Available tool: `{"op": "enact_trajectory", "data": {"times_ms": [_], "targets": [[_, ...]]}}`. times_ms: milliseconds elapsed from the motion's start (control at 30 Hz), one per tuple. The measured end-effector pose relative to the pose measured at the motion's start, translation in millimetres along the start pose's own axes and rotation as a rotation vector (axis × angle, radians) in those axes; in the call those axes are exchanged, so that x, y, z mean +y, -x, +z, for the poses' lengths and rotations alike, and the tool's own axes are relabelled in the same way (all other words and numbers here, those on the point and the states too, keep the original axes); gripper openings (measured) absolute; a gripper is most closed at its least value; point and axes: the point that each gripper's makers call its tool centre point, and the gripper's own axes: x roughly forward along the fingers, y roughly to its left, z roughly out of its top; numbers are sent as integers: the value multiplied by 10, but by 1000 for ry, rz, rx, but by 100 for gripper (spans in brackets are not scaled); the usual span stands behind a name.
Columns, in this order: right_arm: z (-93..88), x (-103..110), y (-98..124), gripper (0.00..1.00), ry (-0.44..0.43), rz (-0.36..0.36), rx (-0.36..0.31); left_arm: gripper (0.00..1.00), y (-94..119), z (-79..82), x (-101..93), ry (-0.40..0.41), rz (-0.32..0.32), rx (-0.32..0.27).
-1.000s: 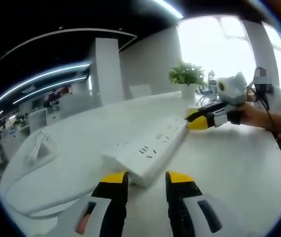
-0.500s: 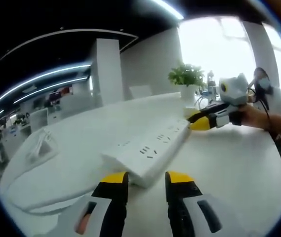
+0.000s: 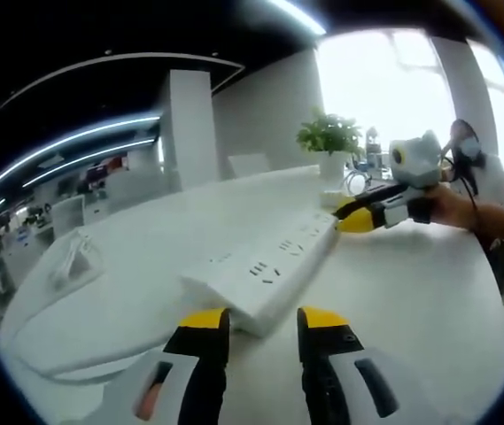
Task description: Straighten the power strip on the desk, plug the charger into it
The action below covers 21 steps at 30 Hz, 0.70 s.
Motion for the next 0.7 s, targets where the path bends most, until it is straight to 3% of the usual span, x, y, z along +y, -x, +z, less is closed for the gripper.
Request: {"op": "enact_trajectory", "data": {"times_ms": [400, 700], "targets": [[-17, 43, 69, 19, 11, 3, -3, 30, 42, -17, -37, -21, 3, 0], [-19, 29, 93, 20, -112, 49, -24, 29, 64, -14, -20, 37, -23, -35]]}}
